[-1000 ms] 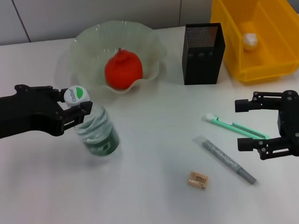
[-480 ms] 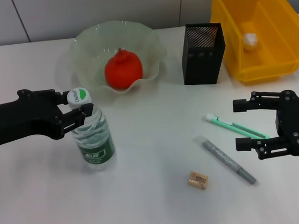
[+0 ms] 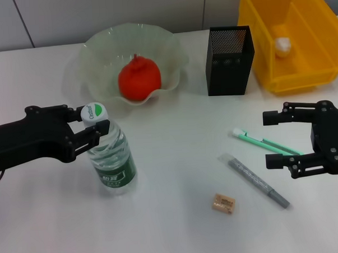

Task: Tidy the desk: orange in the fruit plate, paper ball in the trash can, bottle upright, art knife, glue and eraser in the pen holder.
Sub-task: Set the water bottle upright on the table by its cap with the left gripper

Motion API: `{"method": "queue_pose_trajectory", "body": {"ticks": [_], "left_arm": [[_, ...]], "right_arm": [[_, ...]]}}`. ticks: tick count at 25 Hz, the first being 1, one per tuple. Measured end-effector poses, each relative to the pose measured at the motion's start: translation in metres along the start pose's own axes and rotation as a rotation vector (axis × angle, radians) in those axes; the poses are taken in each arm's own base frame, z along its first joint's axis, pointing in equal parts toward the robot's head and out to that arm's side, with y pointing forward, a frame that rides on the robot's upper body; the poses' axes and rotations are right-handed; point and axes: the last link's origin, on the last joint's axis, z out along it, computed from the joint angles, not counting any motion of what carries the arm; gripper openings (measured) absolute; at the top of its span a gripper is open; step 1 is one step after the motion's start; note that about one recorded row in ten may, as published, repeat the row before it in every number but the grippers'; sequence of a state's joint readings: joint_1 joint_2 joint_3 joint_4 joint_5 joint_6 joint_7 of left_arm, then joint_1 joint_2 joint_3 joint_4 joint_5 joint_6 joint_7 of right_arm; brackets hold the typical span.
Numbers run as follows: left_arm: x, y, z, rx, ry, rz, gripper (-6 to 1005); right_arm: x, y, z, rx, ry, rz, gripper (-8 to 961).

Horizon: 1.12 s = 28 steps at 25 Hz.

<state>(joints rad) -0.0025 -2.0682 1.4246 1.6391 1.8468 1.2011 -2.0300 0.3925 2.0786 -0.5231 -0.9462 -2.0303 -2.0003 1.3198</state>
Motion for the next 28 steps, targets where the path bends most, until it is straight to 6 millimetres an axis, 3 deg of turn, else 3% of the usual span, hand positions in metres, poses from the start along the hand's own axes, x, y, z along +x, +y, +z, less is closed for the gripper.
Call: {"method": "queue_pose_trajectory", "body": {"ticks": [17, 24, 28], "left_arm": [[-0.012, -0.001, 0.0, -0.02, 0.018, -0.03, 473], [-0.008, 0.003, -0.005, -0.046, 0.041, -0.022, 695], [-0.006, 0.006, -0.009, -0.066, 0.065, -0.02, 700]], "right_arm": [[0.0, 0.0, 0.0, 0.0, -0.003, 0.002, 818], [0.001, 0.001, 0.0, 0.002, -0.003, 0.006, 818], [0.001, 0.002, 0.0, -0.002, -0.007, 0.006, 818]]}}
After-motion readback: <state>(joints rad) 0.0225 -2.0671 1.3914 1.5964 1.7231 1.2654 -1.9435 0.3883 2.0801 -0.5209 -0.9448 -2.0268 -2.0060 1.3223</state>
